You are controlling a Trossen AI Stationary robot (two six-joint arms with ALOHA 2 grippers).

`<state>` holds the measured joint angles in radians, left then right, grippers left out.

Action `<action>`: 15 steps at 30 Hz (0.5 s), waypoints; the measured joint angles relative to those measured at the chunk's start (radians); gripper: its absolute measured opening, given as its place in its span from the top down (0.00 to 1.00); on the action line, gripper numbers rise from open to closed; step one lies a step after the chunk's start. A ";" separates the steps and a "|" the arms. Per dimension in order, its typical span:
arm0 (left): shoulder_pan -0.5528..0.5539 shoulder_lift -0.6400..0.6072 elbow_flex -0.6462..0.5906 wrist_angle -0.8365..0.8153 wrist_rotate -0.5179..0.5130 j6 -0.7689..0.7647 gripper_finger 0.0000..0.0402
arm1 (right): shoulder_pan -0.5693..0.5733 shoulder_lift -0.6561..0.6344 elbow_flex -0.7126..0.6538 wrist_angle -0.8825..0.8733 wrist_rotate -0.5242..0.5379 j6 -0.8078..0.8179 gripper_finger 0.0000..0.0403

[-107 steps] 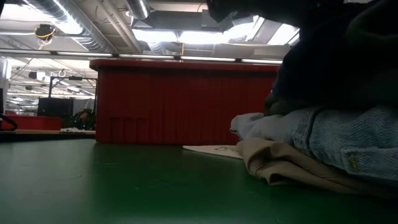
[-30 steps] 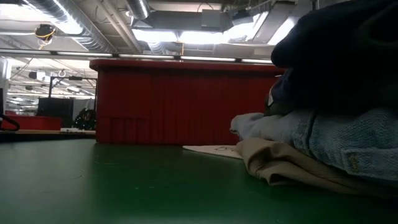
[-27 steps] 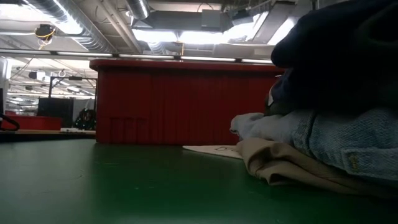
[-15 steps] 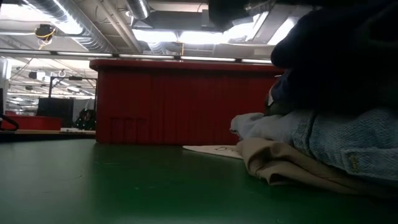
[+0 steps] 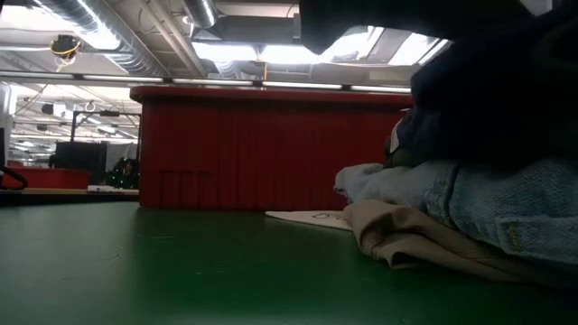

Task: Fold Laundry from Bin
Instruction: Stack the dark blue boxer on top of the green polo shirt

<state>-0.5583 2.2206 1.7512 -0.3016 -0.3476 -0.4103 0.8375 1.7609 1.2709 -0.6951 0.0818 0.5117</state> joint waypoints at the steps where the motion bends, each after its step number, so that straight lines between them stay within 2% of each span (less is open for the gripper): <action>1: 0.000 -0.003 0.000 -0.002 -0.006 0.000 0.67 | 0.000 -0.006 0.000 -0.002 -0.003 0.000 0.56; 6: 0.003 -0.041 0.000 0.011 -0.043 0.001 0.67 | 0.001 -0.029 0.054 -0.018 -0.013 0.000 0.56; 10: 0.022 -0.075 0.000 0.014 -0.062 0.002 0.67 | 0.001 -0.029 0.136 -0.110 0.013 -0.066 0.56; 15: 0.070 -0.106 0.000 0.036 -0.062 0.070 0.67 | 0.000 -0.030 0.243 -0.325 0.134 -0.168 0.56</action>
<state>-0.4879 2.1141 1.7512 -0.2653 -0.4096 -0.3400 0.8375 1.7313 1.5134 -1.0200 0.2156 0.3432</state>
